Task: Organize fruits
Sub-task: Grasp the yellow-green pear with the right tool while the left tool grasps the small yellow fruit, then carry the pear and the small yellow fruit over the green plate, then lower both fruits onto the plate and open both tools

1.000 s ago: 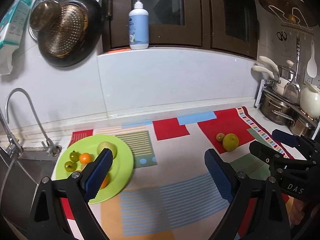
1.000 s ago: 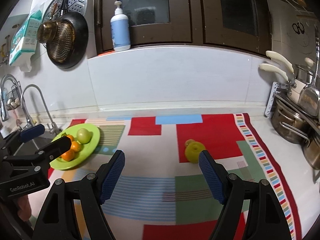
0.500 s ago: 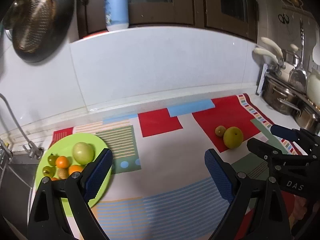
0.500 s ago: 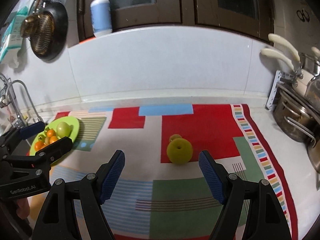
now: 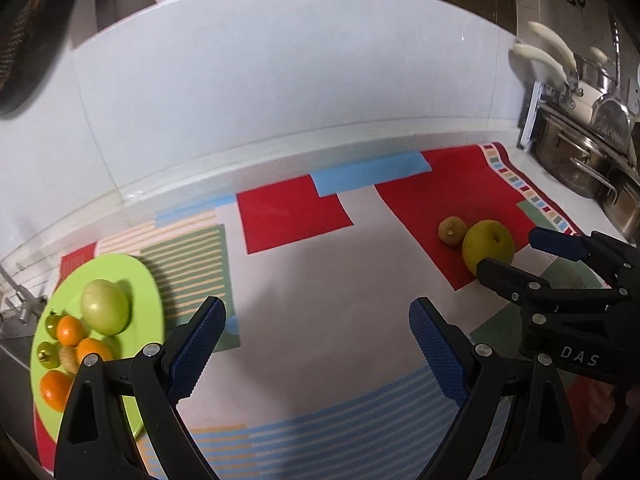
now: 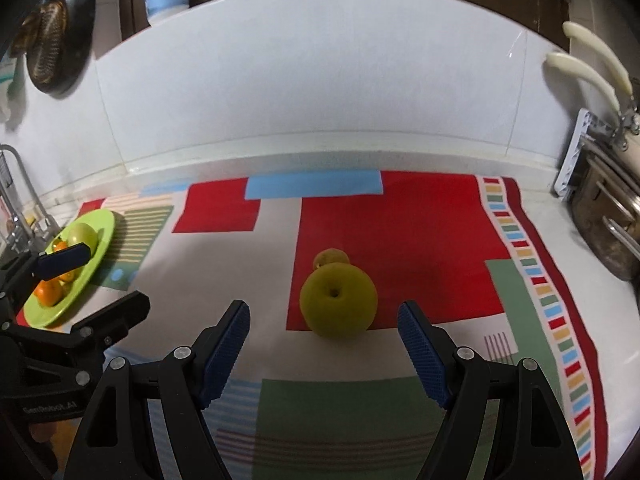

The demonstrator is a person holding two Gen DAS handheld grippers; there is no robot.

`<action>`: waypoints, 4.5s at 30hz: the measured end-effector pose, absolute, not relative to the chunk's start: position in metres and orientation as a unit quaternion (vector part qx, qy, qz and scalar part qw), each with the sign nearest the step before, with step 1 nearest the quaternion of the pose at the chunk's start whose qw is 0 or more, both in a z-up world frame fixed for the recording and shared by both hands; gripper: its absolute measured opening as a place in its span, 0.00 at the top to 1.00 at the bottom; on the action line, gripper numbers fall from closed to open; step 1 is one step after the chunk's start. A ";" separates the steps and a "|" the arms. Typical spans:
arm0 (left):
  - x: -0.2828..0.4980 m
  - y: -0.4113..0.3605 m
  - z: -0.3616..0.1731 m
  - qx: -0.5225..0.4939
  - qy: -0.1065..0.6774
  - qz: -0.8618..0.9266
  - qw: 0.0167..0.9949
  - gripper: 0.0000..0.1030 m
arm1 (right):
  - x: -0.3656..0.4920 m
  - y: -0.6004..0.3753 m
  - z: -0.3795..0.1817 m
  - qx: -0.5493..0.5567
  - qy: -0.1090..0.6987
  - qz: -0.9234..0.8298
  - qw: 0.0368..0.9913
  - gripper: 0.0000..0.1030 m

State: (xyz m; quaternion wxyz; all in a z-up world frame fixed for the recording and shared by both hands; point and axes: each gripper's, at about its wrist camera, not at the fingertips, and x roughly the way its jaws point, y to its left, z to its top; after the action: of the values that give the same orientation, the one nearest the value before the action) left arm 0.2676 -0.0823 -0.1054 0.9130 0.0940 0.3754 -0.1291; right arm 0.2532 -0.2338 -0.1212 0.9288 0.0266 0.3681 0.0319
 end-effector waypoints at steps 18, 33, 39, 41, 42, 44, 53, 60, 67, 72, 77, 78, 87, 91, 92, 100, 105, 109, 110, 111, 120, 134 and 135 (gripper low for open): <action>0.294 -0.104 -0.127 0.115 0.398 -0.150 0.898 0.09 | 0.280 -0.245 -0.152 0.047 0.404 0.043 0.912 0.51; 0.308 -0.143 -0.121 0.144 0.377 -0.204 0.892 0.09 | 0.270 -0.271 -0.136 0.058 0.380 0.013 0.923 0.52; 0.320 -0.171 -0.122 0.145 0.377 -0.243 0.882 0.12 | 0.270 -0.295 -0.132 0.068 0.377 -0.015 0.924 0.52; 0.324 -0.179 -0.124 0.143 0.380 -0.255 0.877 0.15 | 0.269 -0.303 -0.131 0.071 0.375 -0.026 0.924 0.52; 0.327 -0.183 -0.126 0.141 0.384 -0.258 0.875 0.17 | 0.269 -0.306 -0.131 0.072 0.374 -0.032 0.924 0.52; 0.332 -0.192 -0.130 0.139 0.393 -0.265 0.869 0.23 | 0.269 -0.313 -0.131 0.075 0.375 -0.038 0.923 0.52; 0.342 -0.215 -0.143 0.140 0.416 -0.285 0.852 0.61 | 0.269 -0.329 -0.135 0.084 0.377 -0.052 0.921 0.52; 0.339 -0.214 -0.141 0.135 0.414 -0.287 0.853 0.71 | 0.267 -0.331 -0.138 0.084 0.377 -0.053 0.921 0.52; 0.328 -0.202 -0.122 0.124 0.397 -0.277 0.866 0.71 | 0.263 -0.326 -0.130 0.087 0.371 -0.046 0.924 0.52; 0.314 -0.189 -0.107 0.117 0.381 -0.269 0.877 0.71 | 0.256 -0.319 -0.119 0.086 0.362 -0.039 0.927 0.52; 0.296 -0.172 -0.092 0.107 0.370 -0.261 0.885 0.71 | 0.243 -0.308 -0.107 0.082 0.351 -0.028 0.932 0.52; 0.291 -0.168 -0.088 0.104 0.367 -0.259 0.887 0.71 | 0.240 -0.305 -0.105 0.081 0.349 -0.026 0.933 0.52; 0.251 -0.134 -0.060 0.084 0.344 -0.238 0.904 0.71 | 0.206 -0.276 -0.083 0.073 0.330 0.005 0.941 0.52; 0.235 -0.115 -0.050 0.070 0.337 -0.225 0.911 0.71 | 0.193 -0.260 -0.074 0.066 0.323 0.021 0.944 0.52; 0.231 -0.110 -0.048 0.067 0.337 -0.222 0.913 0.71 | 0.190 -0.255 -0.072 0.065 0.321 0.026 0.944 0.52; 0.203 -0.055 -0.037 0.043 0.328 -0.179 0.926 0.71 | 0.174 -0.209 -0.056 0.050 0.307 0.069 0.948 0.52; 0.189 -0.013 -0.033 0.036 0.324 -0.150 0.933 0.71 | 0.168 -0.172 -0.049 0.039 0.299 0.099 0.948 0.52; 0.180 0.019 -0.029 0.032 0.319 -0.128 0.938 0.71 | 0.165 -0.141 -0.045 0.032 0.295 0.121 0.947 0.52; 0.179 0.026 -0.028 0.031 0.318 -0.124 0.939 0.71 | 0.164 -0.134 -0.044 0.031 0.294 0.126 0.947 0.52; 0.177 0.034 -0.027 0.031 0.318 -0.119 0.940 0.71 | 0.164 -0.126 -0.043 0.030 0.293 0.131 0.946 0.52; 0.172 0.095 -0.026 0.030 0.318 -0.087 0.944 0.71 | 0.167 -0.062 -0.042 0.019 0.289 0.169 0.942 0.52; 0.207 0.156 -0.049 0.029 0.342 -0.064 0.937 0.71 | 0.205 0.007 -0.065 0.005 0.320 0.185 0.929 0.52; 0.210 0.157 -0.051 0.029 0.344 -0.063 0.936 0.71 | 0.209 0.009 -0.067 0.003 0.323 0.185 0.928 0.52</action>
State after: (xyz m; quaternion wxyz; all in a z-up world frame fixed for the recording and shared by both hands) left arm 0.2101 0.1571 -0.0510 0.9364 0.0288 0.3439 -0.0633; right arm 0.2092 0.0093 -0.0673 0.9281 0.0025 0.3233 0.1849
